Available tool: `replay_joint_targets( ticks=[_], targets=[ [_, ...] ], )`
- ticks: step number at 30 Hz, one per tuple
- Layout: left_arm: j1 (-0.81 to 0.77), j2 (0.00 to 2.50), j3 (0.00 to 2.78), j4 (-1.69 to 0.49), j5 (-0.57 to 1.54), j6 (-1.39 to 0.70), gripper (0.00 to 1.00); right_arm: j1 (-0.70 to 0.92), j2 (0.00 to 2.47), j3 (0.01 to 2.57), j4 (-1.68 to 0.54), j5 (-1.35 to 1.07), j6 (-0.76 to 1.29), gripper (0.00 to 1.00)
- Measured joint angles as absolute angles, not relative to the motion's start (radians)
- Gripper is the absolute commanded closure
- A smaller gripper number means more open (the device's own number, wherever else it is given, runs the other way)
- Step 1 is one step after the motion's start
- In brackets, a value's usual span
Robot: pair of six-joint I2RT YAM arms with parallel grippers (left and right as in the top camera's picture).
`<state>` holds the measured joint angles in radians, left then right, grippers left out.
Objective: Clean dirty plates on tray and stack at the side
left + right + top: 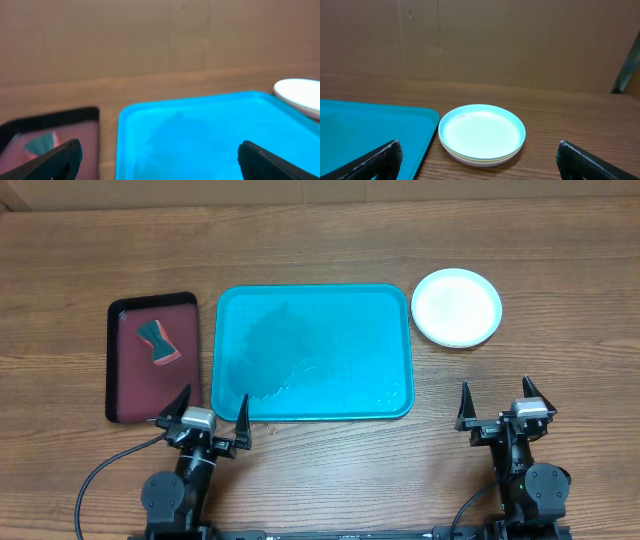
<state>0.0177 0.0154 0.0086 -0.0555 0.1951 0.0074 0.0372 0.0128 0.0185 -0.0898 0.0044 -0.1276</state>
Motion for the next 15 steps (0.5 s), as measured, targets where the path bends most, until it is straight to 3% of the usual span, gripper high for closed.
replay_joint_targets(
  ticks=[15],
  targets=[
    [0.027, 0.015, 0.009, -0.057, 0.195, 0.008, 0.01, 0.037, 0.013, 0.019, -0.090, 0.004, -0.127, 0.00]
  ],
)
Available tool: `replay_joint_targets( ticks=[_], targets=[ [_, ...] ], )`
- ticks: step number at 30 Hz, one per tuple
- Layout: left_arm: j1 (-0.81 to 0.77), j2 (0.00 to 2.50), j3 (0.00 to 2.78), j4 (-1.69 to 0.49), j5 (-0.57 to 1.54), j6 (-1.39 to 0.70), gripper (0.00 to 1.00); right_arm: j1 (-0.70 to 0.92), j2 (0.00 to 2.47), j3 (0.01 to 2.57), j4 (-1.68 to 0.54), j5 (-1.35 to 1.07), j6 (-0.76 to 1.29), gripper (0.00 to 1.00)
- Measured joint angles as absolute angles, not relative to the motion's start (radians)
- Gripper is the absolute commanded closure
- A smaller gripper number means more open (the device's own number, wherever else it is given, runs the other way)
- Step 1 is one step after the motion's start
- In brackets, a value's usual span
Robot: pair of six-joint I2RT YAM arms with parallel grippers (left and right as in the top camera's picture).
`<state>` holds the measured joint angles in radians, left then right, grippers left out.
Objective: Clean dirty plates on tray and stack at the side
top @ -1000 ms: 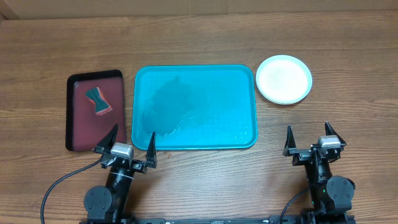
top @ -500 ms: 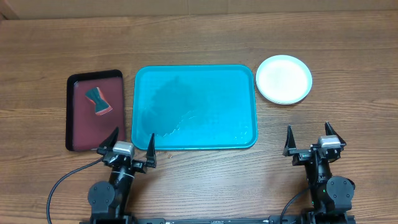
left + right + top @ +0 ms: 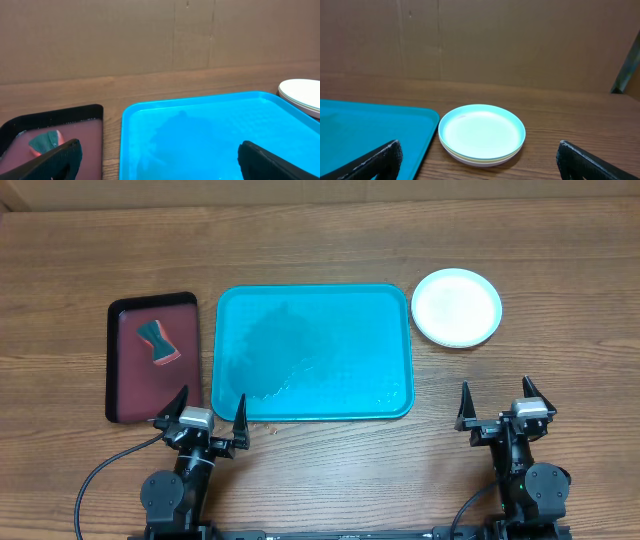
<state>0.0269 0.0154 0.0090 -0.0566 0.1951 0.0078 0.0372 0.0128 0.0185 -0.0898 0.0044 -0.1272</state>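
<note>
The blue tray lies mid-table with a wet smear and no plates on it; it fills the lower left wrist view. A stack of pale plates rests on the wood right of the tray, also seen ahead of the right wrist. My left gripper hangs open near the tray's front left corner, nothing between its fingers. My right gripper is open too, in front of the plate stack and apart from it.
A black tray with a maroon bed sits left of the blue tray and holds a teal and red sponge. A brown wall runs behind the table.
The left gripper has shifted slightly left and back; its view now shows more of the black tray and sponge. Right gripper and plates are unchanged.
</note>
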Motion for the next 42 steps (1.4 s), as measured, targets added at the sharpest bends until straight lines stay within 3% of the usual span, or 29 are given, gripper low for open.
replay_joint_targets(
  ticks=[42],
  targets=[
    [0.027, 0.015, 0.009, -0.060, 0.171, -0.076, 0.00, 0.037, 0.013, 0.019, -0.090, 0.004, -0.128, 0.00]
  ],
)
